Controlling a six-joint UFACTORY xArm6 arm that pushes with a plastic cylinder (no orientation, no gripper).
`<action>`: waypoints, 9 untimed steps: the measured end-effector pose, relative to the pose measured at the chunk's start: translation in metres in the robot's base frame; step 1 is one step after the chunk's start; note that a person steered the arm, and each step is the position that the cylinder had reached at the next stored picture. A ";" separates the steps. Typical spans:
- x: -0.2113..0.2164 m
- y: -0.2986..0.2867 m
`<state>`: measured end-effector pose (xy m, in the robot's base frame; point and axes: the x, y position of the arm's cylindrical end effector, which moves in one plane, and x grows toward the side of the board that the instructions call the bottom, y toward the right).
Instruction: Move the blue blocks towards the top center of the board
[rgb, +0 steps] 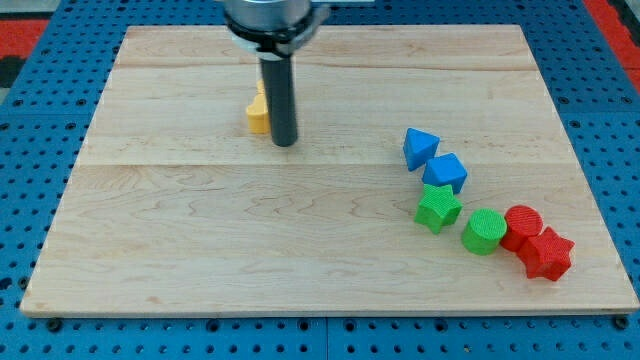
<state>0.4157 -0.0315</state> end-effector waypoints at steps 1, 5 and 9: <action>0.044 0.070; 0.082 0.242; 0.034 0.124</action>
<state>0.4494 0.0921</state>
